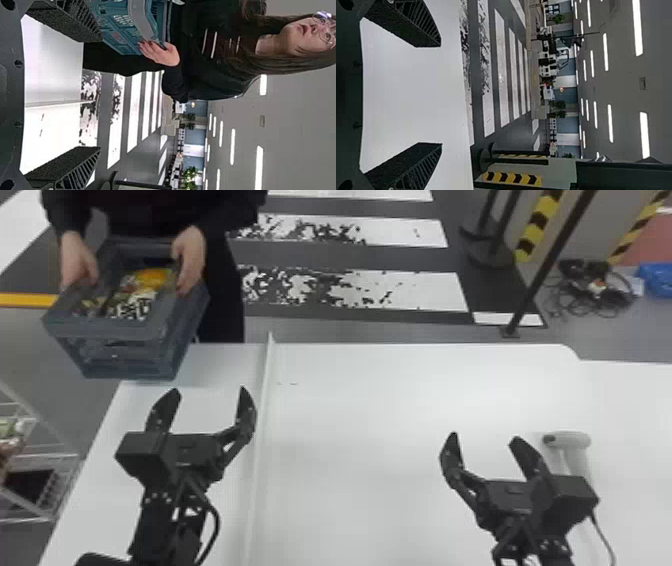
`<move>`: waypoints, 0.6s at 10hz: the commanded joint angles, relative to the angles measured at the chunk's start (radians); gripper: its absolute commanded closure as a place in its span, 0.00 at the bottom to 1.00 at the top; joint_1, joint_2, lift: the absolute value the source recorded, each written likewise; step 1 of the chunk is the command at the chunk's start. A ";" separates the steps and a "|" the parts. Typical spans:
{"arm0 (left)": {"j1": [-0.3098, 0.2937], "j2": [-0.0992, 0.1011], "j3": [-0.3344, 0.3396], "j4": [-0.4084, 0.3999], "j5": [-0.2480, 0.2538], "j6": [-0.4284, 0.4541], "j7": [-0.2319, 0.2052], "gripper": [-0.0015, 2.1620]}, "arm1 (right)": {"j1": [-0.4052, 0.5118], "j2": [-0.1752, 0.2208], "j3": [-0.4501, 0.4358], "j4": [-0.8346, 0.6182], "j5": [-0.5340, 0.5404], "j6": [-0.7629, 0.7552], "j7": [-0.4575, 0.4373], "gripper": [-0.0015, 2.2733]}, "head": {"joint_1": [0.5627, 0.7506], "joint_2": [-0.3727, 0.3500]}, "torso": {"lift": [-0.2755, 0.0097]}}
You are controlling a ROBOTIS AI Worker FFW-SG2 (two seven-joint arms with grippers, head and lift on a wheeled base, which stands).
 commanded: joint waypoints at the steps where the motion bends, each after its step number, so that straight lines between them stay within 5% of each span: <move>1: 0.000 0.002 0.000 0.000 0.000 0.000 -0.002 0.00 | 0.004 -0.002 0.000 0.000 0.000 -0.016 0.002 0.01 | 0.70 0.49 | 0.86; 6: 0.005 0.003 -0.015 0.008 -0.015 0.000 -0.009 0.00 | -0.012 0.001 0.002 0.000 -0.001 -0.013 -0.005 0.01 | 0.70 0.49 | 0.86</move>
